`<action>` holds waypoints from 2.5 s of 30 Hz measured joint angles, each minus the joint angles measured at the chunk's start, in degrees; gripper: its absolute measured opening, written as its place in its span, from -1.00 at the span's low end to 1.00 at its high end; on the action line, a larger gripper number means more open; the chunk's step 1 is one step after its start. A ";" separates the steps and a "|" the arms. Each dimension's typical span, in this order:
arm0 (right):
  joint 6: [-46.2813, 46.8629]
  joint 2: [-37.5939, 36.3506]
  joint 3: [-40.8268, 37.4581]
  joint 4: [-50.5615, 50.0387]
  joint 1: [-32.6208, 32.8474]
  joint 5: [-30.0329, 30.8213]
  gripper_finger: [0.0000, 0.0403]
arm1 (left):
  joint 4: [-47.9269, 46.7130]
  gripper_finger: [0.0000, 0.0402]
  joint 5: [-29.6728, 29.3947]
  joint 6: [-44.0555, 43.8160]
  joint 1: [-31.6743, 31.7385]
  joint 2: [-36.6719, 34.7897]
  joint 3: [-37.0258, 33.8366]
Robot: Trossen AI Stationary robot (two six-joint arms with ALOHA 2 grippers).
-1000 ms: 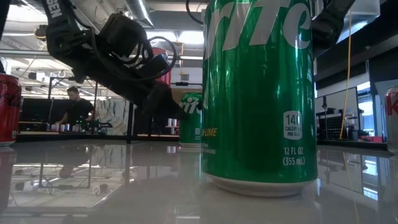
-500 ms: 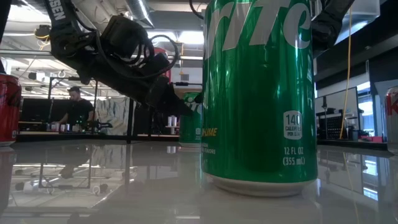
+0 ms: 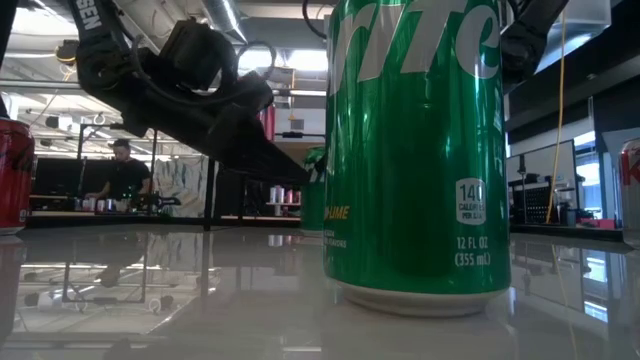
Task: Place canned beverage on shelf
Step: Put the top green soda can on the shelf
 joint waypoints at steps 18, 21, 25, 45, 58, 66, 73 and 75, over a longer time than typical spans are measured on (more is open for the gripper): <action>-1.46 -0.04 0.04 -1.55 0.00 -12.38 0.79 | -11.47 0.88 3.08 0.83 -2.08 -7.73 0.00; -1.46 -0.04 0.04 -1.55 0.04 -13.46 0.79 | -17.80 0.88 3.08 1.50 -2.70 -11.05 0.04; -1.46 -0.04 0.04 -1.52 0.04 -14.47 0.79 | -24.65 0.88 -2.75 1.41 -2.75 -14.90 0.02; -2.45 -0.04 0.03 -1.81 0.06 -11.74 0.79 | -9.89 0.88 3.64 1.86 -1.07 -4.92 0.00; -3.17 -1.11 1.06 -7.67 0.04 -12.32 0.79 | -9.42 0.88 5.96 1.64 -1.44 -4.92 0.00; -1.46 -0.85 3.63 -6.14 0.00 -12.35 0.79 | -10.03 0.88 2.48 1.65 -1.44 -4.92 0.00; -1.18 -0.81 3.61 -6.07 0.04 -14.08 0.63 | -9.99 0.88 3.32 1.60 -1.59 -4.92 0.00; -1.03 -0.81 3.61 -6.45 0.04 -14.96 0.51 | -9.97 0.88 3.38 1.56 -1.81 -4.92 0.00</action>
